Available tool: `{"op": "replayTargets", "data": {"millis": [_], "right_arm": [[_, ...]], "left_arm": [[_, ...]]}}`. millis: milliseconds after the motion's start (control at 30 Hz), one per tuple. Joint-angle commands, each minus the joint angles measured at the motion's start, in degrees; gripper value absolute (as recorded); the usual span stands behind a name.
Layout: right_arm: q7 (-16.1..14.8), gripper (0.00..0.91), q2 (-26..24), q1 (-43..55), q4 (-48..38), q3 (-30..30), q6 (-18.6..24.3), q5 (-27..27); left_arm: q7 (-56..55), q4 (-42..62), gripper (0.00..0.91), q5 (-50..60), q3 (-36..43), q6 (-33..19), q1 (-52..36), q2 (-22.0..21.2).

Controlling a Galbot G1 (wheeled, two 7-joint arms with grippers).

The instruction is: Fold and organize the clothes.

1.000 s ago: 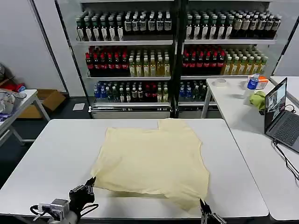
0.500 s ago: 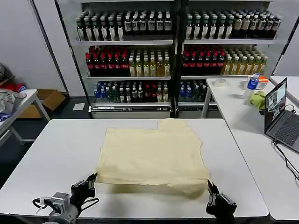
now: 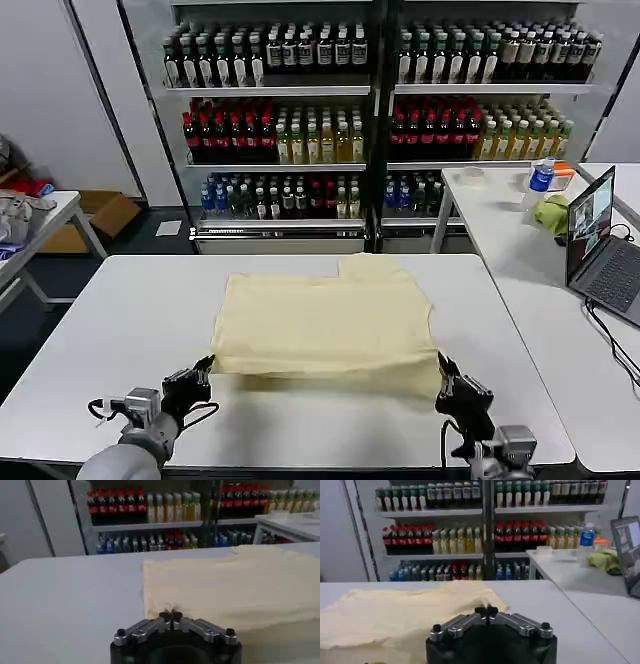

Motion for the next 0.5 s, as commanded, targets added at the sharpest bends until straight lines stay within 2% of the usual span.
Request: {"op": "replayTargets", "data": {"millis": [33, 433, 467, 500], "right_arm": [[0.0, 0.000, -1.5, 9.9, -5.8, -3.1, -0.8, 1.5], [-1.4, 0.000, -0.2, 14.1, -12.8, -6.5, -0.3, -3.3], [-1.4, 0.000, 0.0, 14.2, -13.1, -6.6, -0.3, -3.6], [-1.5, 0.000, 0.3, 14.2, -13.9, -6.9, -0.2, -4.1]], "left_arm": [[-0.2, 5.8, 0.030, -0.2, 3.3, 0.2, -8.1, 0.3], [-0.7, 8.0, 0.060, 2.3, 6.1, 0.8, -10.0, -0.8], [-0.7, 8.2, 0.202, 2.5, 6.2, 0.8, -10.0, -0.8], [-0.8, 8.4, 0.252, 2.6, 6.3, 0.8, -10.0, -0.9]]}}
